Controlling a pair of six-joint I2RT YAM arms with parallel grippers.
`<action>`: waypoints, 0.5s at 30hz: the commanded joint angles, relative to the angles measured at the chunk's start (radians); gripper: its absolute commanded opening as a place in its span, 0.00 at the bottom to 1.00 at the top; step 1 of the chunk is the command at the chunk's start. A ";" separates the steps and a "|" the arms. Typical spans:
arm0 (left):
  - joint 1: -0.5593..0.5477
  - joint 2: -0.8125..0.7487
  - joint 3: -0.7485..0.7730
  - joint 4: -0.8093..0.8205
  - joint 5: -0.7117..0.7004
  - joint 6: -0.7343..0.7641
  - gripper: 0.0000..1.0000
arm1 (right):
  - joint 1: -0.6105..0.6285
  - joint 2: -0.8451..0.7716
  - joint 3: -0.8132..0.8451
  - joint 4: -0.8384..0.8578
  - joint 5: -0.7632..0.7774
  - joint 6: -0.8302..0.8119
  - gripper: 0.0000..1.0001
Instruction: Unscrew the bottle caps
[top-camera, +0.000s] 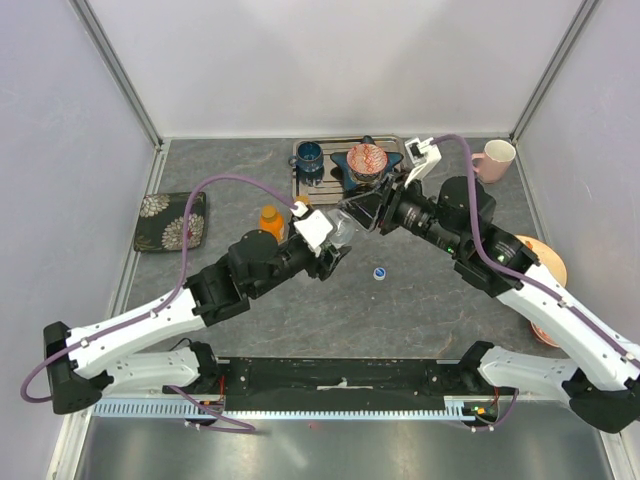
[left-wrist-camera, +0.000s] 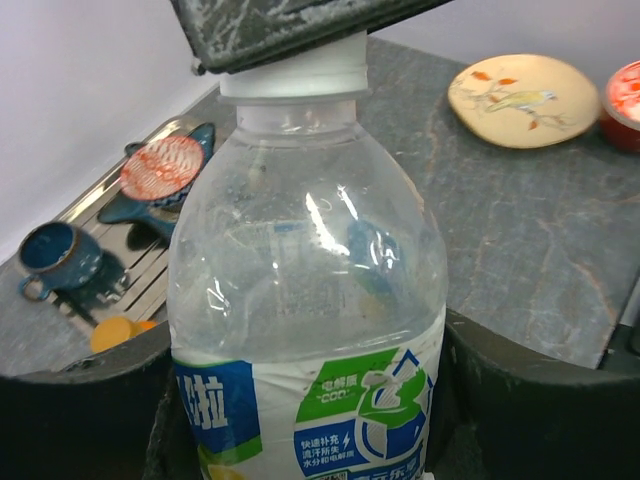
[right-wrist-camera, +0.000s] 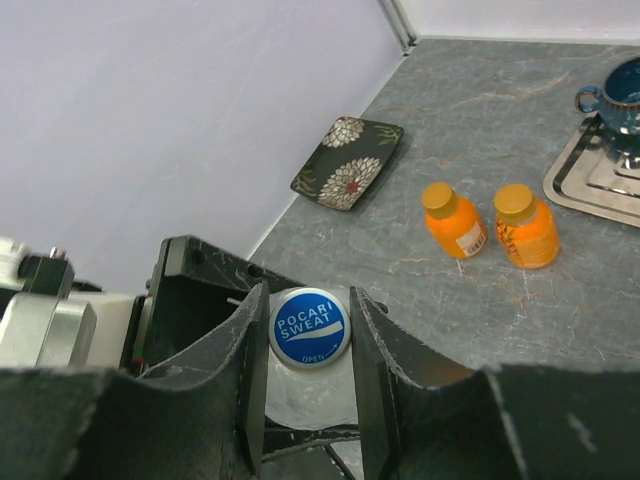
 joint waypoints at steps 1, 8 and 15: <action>-0.002 -0.065 0.054 0.063 0.340 -0.032 0.51 | 0.000 -0.031 0.020 -0.013 -0.041 -0.122 0.00; 0.181 -0.053 0.131 0.064 0.918 -0.254 0.50 | 0.000 -0.067 0.066 -0.036 -0.214 -0.238 0.00; 0.364 0.010 0.109 0.397 1.389 -0.661 0.50 | 0.000 -0.084 0.069 -0.012 -0.413 -0.313 0.00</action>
